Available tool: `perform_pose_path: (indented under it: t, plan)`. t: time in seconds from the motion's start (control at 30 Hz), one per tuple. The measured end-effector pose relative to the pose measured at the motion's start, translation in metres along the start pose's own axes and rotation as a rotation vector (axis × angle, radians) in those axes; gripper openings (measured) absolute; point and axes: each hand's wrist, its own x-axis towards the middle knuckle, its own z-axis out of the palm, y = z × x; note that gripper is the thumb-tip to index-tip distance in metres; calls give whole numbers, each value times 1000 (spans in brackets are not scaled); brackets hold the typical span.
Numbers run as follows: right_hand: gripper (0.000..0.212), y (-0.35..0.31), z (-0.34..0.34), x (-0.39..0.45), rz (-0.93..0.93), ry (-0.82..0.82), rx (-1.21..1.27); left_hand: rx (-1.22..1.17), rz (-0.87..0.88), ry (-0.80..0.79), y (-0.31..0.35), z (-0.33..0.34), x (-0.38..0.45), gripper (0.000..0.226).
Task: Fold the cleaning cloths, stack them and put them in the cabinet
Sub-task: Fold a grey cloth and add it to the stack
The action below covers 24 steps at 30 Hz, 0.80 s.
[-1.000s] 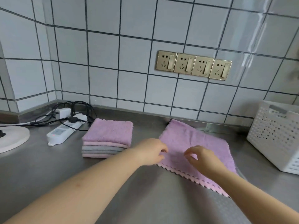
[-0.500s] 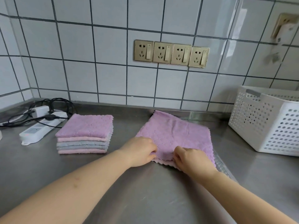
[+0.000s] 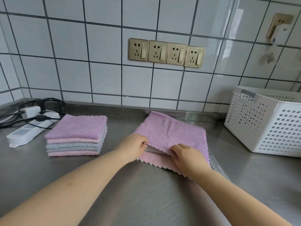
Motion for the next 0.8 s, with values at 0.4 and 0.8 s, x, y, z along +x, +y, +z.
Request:
perform_pose_path:
  t: [0.4, 0.8]
  plan:
    - [30, 42, -62, 3, 278, 144, -29, -5, -59, 190, -7, -51, 10, 38]
    - [20, 14, -125, -73, 133, 266, 287, -218, 77, 212, 10, -126, -90, 25]
